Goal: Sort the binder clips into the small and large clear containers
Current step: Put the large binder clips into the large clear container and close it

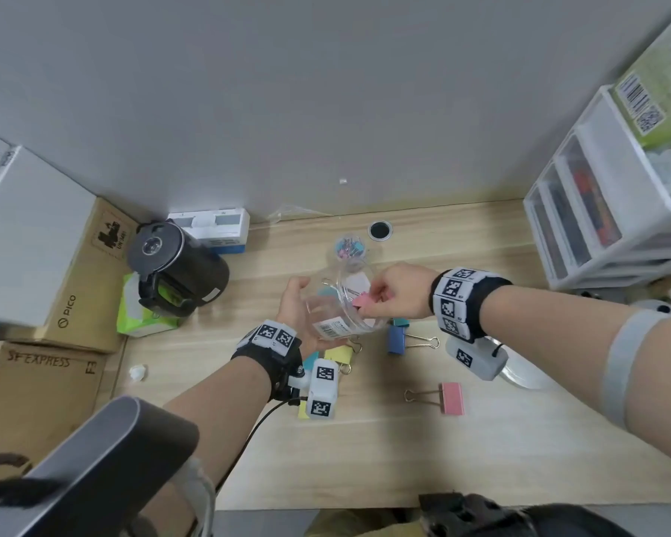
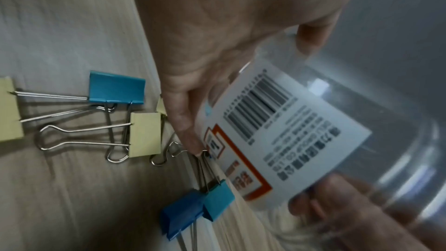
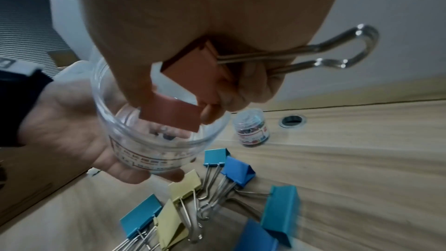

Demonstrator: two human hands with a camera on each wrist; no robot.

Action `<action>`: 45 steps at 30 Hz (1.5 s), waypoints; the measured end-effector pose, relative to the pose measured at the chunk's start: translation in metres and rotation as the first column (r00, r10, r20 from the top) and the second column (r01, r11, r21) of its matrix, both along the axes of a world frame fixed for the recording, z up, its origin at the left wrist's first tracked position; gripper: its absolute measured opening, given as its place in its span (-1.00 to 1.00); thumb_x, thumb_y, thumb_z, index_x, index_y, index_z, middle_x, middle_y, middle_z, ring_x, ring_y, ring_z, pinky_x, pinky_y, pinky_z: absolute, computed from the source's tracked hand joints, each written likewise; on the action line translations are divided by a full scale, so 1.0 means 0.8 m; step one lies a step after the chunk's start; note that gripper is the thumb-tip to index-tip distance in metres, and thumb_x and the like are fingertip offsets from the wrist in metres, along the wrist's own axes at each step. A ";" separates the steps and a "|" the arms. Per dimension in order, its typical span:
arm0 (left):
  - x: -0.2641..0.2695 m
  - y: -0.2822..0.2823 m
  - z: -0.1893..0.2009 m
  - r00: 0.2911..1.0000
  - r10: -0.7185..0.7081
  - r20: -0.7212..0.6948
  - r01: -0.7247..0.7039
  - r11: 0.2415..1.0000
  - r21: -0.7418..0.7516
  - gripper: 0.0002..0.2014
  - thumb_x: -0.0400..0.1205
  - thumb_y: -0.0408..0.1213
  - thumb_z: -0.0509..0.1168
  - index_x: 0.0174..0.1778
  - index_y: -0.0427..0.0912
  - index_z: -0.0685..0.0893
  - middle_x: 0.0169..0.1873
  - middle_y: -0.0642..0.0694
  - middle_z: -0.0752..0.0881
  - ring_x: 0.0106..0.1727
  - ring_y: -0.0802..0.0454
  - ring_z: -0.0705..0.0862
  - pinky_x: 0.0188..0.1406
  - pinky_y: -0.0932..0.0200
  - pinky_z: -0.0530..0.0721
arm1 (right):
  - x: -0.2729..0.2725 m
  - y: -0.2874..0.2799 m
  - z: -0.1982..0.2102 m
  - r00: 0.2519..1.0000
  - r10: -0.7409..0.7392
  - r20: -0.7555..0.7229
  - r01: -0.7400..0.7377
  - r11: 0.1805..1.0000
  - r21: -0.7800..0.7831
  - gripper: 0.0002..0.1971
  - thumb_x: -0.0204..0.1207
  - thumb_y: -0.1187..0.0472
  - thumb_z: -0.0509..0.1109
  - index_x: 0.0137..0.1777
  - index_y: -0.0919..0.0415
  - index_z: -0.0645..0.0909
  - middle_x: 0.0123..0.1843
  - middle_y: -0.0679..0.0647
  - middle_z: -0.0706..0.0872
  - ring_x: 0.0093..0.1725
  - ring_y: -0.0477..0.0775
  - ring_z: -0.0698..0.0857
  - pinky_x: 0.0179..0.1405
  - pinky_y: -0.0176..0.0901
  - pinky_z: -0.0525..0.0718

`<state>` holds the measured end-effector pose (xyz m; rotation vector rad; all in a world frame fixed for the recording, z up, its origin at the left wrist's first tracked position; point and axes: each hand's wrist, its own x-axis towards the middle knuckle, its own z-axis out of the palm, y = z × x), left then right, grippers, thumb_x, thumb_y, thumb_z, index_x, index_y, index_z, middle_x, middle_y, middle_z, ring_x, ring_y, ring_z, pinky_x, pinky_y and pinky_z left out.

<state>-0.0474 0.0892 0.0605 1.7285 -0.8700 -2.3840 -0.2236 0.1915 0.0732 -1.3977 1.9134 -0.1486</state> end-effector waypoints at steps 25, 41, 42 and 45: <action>0.032 0.023 -0.020 0.990 0.071 -0.119 -0.055 0.990 0.133 -0.32 0.62 0.16 0.13 0.46 -0.30 0.66 0.30 -0.45 0.73 0.24 -0.45 0.73 -0.05 -0.37 0.79 | 0.031 -0.002 0.005 0.905 -0.245 0.349 0.264 0.965 -0.007 -0.60 0.59 -0.13 0.20 -0.26 0.19 0.52 -0.35 0.17 0.73 -0.58 0.15 0.73 -0.49 -0.15 0.60; 0.026 0.021 -0.034 0.992 0.115 -0.051 -0.108 0.986 0.126 -0.30 0.58 0.17 0.17 0.48 -0.29 0.62 0.32 -0.46 0.71 0.31 -0.48 0.68 0.02 -0.39 0.77 | 0.020 0.013 0.000 0.863 -0.397 0.314 0.436 0.897 -0.065 -0.45 0.73 -0.17 0.07 -0.23 0.27 0.57 -0.45 0.17 0.78 -0.70 0.02 0.58 -0.60 -0.29 0.52; 0.025 0.022 -0.033 0.992 0.119 -0.046 -0.113 0.986 0.121 -0.30 0.59 0.16 0.17 0.48 -0.30 0.62 0.32 -0.46 0.70 0.30 -0.48 0.69 -0.03 -0.39 0.78 | 0.020 0.013 -0.002 0.873 -0.386 0.296 0.422 0.904 -0.065 -0.48 0.74 -0.13 0.07 -0.26 0.25 0.55 -0.47 0.16 0.77 -0.68 0.02 0.59 -0.57 -0.27 0.53; 0.020 0.025 -0.028 0.991 0.123 -0.045 -0.117 0.986 0.116 -0.34 0.62 0.15 0.15 0.44 -0.31 0.63 0.30 -0.47 0.70 0.27 -0.47 0.69 -0.09 -0.35 0.80 | 0.022 0.012 -0.002 0.881 -0.378 0.285 0.404 0.914 -0.036 -0.52 0.74 -0.05 0.12 -0.30 0.24 0.57 -0.37 0.21 0.80 -0.54 0.09 0.65 -0.50 -0.24 0.57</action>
